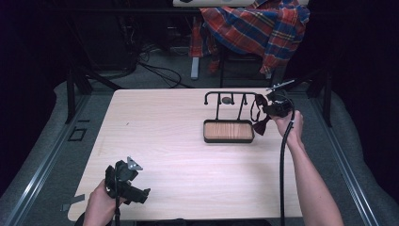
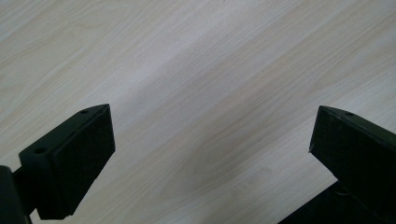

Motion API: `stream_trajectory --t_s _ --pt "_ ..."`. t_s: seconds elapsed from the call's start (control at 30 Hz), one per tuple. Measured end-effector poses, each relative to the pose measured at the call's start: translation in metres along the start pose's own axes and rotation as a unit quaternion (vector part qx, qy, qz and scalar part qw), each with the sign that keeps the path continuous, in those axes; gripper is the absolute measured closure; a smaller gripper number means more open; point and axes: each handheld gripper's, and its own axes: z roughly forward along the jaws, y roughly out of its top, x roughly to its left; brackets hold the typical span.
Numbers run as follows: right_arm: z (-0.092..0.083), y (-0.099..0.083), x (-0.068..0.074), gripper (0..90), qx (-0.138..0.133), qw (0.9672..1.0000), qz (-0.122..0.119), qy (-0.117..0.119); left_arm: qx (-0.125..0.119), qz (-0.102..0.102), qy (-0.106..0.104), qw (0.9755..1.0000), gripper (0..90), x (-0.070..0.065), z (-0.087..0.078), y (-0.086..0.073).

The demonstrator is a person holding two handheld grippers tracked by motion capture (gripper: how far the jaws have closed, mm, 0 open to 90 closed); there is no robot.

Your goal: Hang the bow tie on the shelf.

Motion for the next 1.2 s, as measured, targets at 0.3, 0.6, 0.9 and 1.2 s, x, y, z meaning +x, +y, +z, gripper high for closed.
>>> stream_trajectory --t_s 0.3,0.6,0.9,1.2 --pt "0.010 -0.013 -0.002 86.3 0.010 0.9996 0.012 0.022 0.000 0.004 0.000 1.0000 0.1 0.000 0.001 0.002" --pt "0.018 -0.022 0.002 83.6 0.020 0.9988 0.008 0.044 0.000 0.006 0.000 1.0000 0.1 -0.001 0.001 0.002" --pt "0.014 -0.025 0.001 76.8 0.019 0.9980 0.012 0.059 -0.002 0.006 -0.001 1.0000 0.1 -0.001 0.001 0.002" --pt "0.004 -0.024 0.002 62.3 0.002 0.9979 0.003 0.065 -0.004 0.005 -0.001 1.0000 0.1 -0.001 0.001 0.002"
